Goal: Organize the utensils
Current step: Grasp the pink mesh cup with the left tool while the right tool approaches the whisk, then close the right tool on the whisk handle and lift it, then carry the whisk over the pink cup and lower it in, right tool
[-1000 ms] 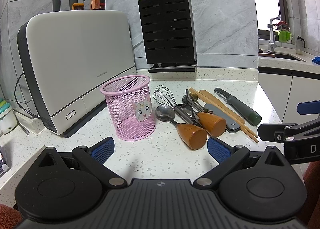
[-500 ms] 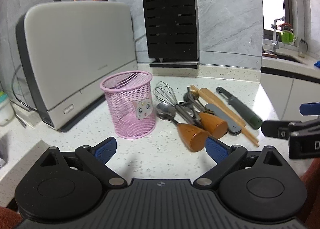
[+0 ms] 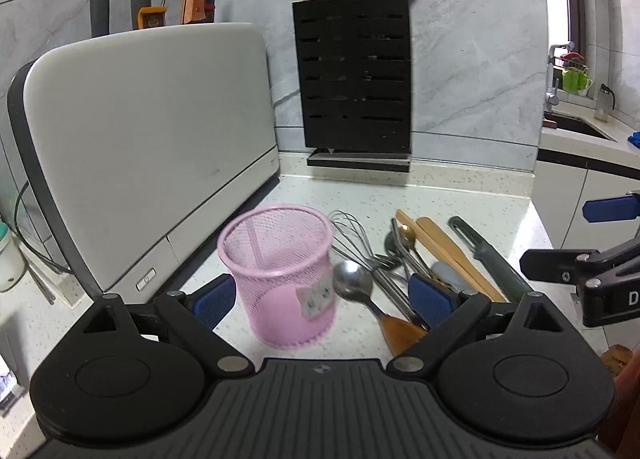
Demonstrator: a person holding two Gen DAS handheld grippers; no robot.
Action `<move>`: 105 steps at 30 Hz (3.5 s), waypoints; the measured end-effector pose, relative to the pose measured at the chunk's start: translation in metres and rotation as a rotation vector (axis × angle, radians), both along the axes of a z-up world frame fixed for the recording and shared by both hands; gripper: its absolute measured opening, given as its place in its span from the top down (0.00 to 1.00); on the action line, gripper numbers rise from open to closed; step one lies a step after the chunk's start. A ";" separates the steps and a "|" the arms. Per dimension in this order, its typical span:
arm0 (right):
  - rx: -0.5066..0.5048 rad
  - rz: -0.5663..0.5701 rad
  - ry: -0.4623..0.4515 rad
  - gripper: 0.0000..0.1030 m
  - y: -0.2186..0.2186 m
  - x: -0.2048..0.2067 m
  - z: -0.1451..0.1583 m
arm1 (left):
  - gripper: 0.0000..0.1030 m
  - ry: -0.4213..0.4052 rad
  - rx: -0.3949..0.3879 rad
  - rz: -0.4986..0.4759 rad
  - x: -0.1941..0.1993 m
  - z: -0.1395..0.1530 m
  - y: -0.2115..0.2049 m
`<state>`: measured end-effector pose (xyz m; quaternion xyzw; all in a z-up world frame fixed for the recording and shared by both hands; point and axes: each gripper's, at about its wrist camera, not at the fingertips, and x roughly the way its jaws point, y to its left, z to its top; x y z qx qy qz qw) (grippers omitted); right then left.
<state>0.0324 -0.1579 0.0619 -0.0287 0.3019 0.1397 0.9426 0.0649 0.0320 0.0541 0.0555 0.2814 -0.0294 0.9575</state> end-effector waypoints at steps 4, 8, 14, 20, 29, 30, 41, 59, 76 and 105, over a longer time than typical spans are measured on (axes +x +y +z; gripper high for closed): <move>0.011 0.041 0.028 0.03 0.006 0.019 0.006 | 0.00 0.025 0.003 0.009 0.014 0.003 0.010; 0.020 0.085 0.041 0.03 0.013 0.041 0.009 | 0.00 0.000 0.039 -0.008 0.022 0.002 0.015; 0.011 0.147 0.089 0.03 0.025 0.074 0.004 | 0.00 -0.020 0.002 -0.001 0.031 -0.009 0.028; 0.035 0.182 0.140 0.03 0.038 0.100 -0.007 | 0.00 -0.024 -0.020 -0.028 0.037 -0.017 0.036; 0.056 0.176 0.211 0.03 0.039 0.127 -0.021 | 0.00 0.010 0.000 -0.059 0.061 -0.025 0.033; 0.058 0.179 0.217 0.04 0.039 0.129 -0.022 | 0.00 0.006 0.005 -0.062 0.063 -0.024 0.032; 0.065 0.199 0.286 0.41 0.055 0.152 -0.027 | 0.00 -0.003 0.025 -0.090 0.065 -0.023 0.033; 0.046 0.183 0.449 0.68 0.102 0.195 -0.053 | 0.00 0.046 -0.018 -0.115 0.068 -0.015 0.046; 0.018 0.157 0.482 0.64 0.119 0.214 -0.061 | 0.00 0.046 -0.016 -0.118 0.067 -0.013 0.047; 0.171 0.202 0.299 0.73 0.063 0.151 0.015 | 0.00 0.053 -0.022 -0.174 0.054 -0.012 0.043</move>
